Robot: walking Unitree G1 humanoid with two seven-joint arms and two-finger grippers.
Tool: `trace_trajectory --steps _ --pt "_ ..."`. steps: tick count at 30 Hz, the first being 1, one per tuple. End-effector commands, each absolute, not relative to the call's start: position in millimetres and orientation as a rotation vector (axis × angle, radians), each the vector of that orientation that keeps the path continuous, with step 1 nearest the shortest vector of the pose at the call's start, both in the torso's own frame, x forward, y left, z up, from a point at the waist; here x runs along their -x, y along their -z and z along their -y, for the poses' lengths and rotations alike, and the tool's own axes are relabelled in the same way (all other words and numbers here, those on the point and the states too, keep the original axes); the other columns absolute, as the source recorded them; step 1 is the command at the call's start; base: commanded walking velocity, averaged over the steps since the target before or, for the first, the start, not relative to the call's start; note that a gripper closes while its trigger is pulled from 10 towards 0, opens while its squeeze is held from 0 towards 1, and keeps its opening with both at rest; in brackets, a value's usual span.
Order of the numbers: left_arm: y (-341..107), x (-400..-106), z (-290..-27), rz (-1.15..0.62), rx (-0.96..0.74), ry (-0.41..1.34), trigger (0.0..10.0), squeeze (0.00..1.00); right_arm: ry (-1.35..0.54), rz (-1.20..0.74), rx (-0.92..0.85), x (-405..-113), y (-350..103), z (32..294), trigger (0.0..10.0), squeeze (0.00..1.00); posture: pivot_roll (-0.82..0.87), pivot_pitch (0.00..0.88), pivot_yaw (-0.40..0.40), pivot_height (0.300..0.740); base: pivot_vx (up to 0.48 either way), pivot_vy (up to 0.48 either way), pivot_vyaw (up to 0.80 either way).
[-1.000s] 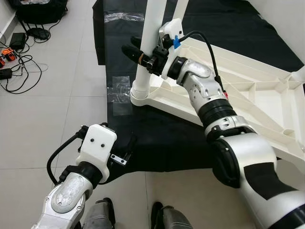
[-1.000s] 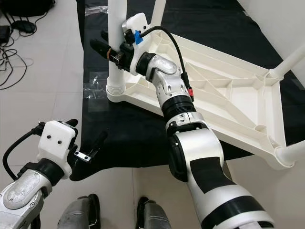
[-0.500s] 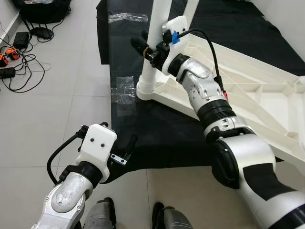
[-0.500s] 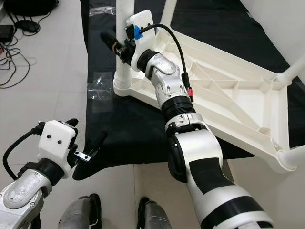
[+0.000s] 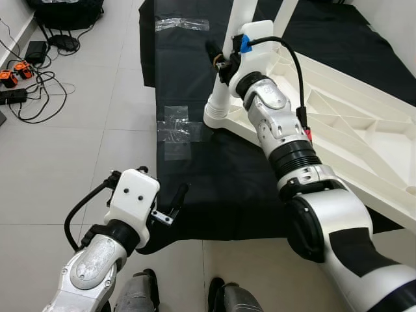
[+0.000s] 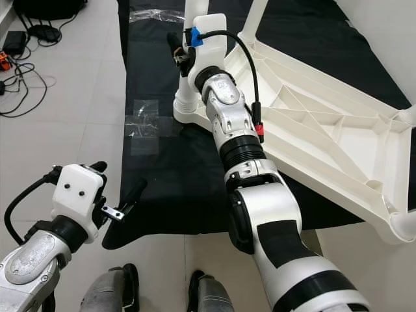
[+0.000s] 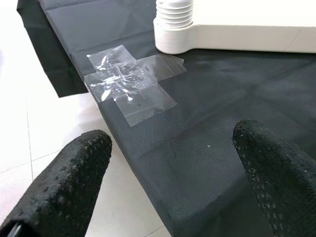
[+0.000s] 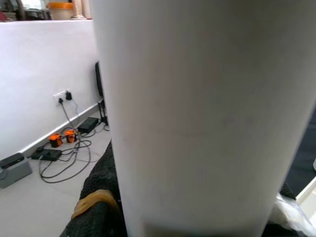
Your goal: Building children table
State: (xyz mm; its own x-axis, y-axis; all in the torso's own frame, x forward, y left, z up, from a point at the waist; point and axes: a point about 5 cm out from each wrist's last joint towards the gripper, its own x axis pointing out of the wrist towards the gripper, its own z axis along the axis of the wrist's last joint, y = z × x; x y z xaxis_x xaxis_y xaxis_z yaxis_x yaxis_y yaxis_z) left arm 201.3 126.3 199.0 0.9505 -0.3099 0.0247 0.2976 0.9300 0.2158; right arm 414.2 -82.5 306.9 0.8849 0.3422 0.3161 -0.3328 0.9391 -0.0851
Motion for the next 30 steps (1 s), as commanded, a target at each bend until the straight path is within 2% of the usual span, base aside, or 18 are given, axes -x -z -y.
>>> trace_trajectory --steps 1,2,5,12,21,26,30 --pt "-193.6 -200.2 -124.8 0.035 -0.211 0.329 10.0 0.00 -0.247 0.179 0.053 -419.0 -269.5 99.4 10.0 0.00 0.10 0.286 -0.136 0.740 0.000 0.000 0.00" --pt "-193.6 -200.2 -124.8 0.035 -0.211 0.329 10.0 0.00 -0.247 0.179 0.053 -419.0 -269.5 99.4 10.0 0.00 0.10 0.286 -0.136 0.740 0.000 0.000 0.00" --pt "-193.1 -199.9 -124.1 0.036 -0.214 0.333 10.0 0.00 -0.049 0.062 0.022 -419.3 -254.1 101.6 10.0 0.00 0.10 0.276 -0.137 0.740 0.000 0.000 0.00" --pt "-192.8 -199.7 -124.2 0.036 -0.214 0.333 10.0 0.00 0.042 -0.002 -0.055 -420.3 -252.2 100.2 10.0 0.00 0.10 0.276 -0.139 0.740 0.000 0.000 0.00" --pt "-192.8 -200.1 -124.2 0.037 -0.215 0.333 10.0 0.00 0.169 -0.034 -0.166 -419.2 -255.0 99.9 10.0 0.00 0.10 0.277 -0.138 0.740 0.000 0.000 0.00" --pt "-192.6 -199.9 -125.1 0.036 -0.218 0.331 10.0 0.00 0.463 -0.025 -0.191 -411.5 -257.3 110.6 10.0 0.00 0.10 0.280 -0.139 0.740 0.000 0.000 0.00" --pt "-192.4 -200.0 -125.3 0.036 -0.219 0.330 10.0 0.00 0.493 0.004 -0.178 -409.6 -259.8 110.5 10.0 0.00 0.10 0.282 -0.138 0.740 0.000 0.000 0.00"
